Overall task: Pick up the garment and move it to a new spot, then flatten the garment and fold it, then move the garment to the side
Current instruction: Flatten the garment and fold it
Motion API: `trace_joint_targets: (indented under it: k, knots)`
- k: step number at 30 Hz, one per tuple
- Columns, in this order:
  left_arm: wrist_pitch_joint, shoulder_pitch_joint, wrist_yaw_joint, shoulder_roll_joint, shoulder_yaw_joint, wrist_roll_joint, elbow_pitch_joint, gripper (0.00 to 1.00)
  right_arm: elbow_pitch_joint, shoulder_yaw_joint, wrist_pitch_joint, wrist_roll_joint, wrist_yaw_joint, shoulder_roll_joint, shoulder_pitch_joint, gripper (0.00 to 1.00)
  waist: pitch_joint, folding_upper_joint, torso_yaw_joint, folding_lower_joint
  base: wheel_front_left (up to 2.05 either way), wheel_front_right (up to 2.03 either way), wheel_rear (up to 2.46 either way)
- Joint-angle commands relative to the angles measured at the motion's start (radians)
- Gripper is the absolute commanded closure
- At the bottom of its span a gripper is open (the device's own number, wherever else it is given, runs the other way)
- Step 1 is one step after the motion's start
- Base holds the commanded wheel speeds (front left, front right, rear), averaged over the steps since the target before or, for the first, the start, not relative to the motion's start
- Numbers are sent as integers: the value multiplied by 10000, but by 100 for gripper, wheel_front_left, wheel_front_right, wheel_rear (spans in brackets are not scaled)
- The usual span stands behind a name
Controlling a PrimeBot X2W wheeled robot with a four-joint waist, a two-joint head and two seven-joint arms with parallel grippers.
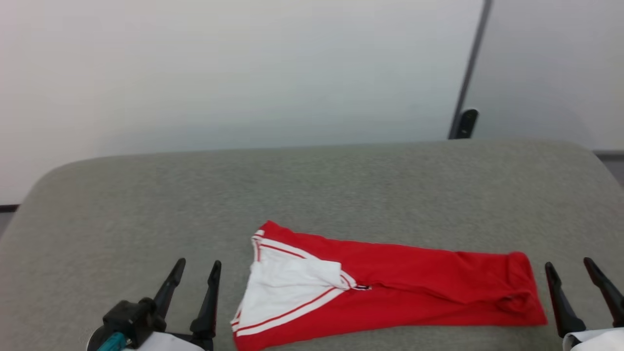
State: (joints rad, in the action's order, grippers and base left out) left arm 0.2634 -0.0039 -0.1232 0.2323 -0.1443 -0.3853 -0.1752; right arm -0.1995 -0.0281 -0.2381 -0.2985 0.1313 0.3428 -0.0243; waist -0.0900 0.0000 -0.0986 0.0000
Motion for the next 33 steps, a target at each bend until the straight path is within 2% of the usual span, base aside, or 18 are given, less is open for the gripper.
trace_joint_targets:
  k: [1, 7, 14, 22, 23, 24, 26, 33]
  knots:
    - [3, -140, -49, -41, 42, 93, -40, 0, -15, 139, 67, 39, -14, -31, -3, 0, 243, 0, -554, 0, 0, 0, 0]
    - [3, -175, -79, -52, 163, 122, -92, 0, -16, 94, 218, 92, -14, -118, 213, 0, 410, 0, -1011, 0, 0, 0, 0]
    - [3, -290, -85, 245, 90, -65, -92, 0, -306, 119, 816, -216, -14, -26, 440, 0, 472, 0, -957, 0, 0, 0, 0]
    - [3, -441, -81, 511, 51, -329, -79, 0, -933, -94, 3506, -991, -14, 365, 1454, 0, 636, 0, -515, 0, 0, 0, 0]
    - [3, -471, -81, 553, -65, -393, -100, 0, -1112, -240, 4311, -1161, -14, 479, 1756, 0, 694, 0, -385, 0, 0, 0, 0]
    - [3, -471, -81, 553, -65, -393, -100, 0, -1112, -240, 4311, -1161, -14, 479, 1756, 0, 694, 0, -385, 0, 0, 0, 0]
    - [3, -520, -82, 565, -175, -465, -133, 0, -1328, -330, 5129, -1344, -14, 572, 2069, 0, 758, 0, -255, 0, 0, 0, 0]
    - [3, -752, -82, 566, -677, -828, -298, 0, -2165, -372, 7406, -1333, -14, 752, 2973, 0, 1013, 0, 278, 0, 0, 0, 0]
